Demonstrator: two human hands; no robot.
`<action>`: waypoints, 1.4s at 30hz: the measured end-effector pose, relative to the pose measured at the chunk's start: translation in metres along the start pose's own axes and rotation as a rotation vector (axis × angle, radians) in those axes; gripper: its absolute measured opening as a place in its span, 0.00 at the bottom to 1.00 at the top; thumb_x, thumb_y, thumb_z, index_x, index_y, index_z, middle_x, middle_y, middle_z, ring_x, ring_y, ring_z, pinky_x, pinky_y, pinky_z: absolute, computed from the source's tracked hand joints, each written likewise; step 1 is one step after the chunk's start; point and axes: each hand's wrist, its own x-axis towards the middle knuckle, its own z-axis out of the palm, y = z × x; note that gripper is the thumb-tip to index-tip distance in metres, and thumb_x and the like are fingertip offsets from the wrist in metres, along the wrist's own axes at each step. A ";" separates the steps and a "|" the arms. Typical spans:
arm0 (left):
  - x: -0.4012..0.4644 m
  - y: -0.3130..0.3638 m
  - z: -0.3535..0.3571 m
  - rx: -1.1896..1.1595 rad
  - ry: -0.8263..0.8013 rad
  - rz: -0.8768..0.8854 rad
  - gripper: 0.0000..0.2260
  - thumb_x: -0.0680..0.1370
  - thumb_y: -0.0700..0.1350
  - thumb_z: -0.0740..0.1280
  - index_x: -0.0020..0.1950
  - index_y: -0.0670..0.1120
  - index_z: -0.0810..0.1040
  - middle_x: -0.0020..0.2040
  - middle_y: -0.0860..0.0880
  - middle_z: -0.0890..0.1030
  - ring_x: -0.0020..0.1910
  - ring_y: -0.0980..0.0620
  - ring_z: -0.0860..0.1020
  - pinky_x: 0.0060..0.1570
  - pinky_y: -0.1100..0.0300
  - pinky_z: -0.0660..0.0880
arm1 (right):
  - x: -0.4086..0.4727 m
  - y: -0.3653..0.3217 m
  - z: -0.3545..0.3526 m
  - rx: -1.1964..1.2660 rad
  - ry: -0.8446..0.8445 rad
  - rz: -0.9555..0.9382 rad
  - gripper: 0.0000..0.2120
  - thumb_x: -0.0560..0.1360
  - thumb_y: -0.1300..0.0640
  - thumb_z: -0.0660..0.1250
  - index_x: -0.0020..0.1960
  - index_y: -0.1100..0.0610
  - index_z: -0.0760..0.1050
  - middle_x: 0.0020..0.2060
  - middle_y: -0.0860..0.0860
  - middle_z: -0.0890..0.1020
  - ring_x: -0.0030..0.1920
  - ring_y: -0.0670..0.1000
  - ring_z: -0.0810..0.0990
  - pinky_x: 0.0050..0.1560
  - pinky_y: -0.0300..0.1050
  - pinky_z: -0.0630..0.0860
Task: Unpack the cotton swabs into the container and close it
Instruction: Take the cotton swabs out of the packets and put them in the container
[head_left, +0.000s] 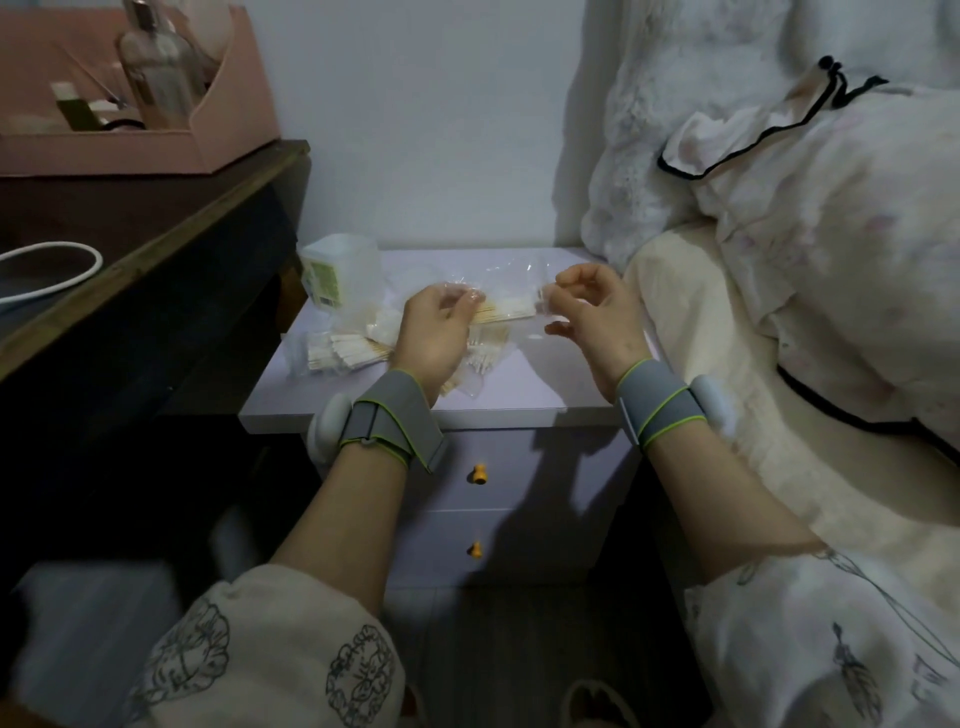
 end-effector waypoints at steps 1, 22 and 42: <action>0.000 0.000 0.000 0.012 0.000 0.002 0.05 0.79 0.41 0.61 0.52 0.42 0.75 0.43 0.48 0.73 0.38 0.54 0.69 0.24 0.72 0.67 | -0.001 -0.001 -0.001 -0.053 0.006 -0.032 0.11 0.73 0.66 0.67 0.37 0.53 0.70 0.35 0.49 0.73 0.36 0.47 0.74 0.29 0.33 0.73; -0.005 0.004 0.007 -0.121 -0.016 -0.015 0.14 0.82 0.35 0.50 0.43 0.46 0.72 0.32 0.48 0.68 0.24 0.58 0.65 0.23 0.69 0.63 | -0.007 -0.003 0.000 -0.049 -0.180 0.142 0.02 0.73 0.60 0.68 0.43 0.60 0.77 0.30 0.51 0.72 0.30 0.47 0.68 0.30 0.36 0.67; -0.007 0.009 0.016 -0.090 -0.028 -0.025 0.15 0.80 0.35 0.48 0.44 0.48 0.71 0.35 0.49 0.67 0.27 0.55 0.62 0.24 0.66 0.60 | -0.005 0.006 0.010 -0.308 -0.029 -0.166 0.14 0.77 0.54 0.61 0.32 0.51 0.69 0.26 0.48 0.72 0.30 0.47 0.73 0.38 0.44 0.68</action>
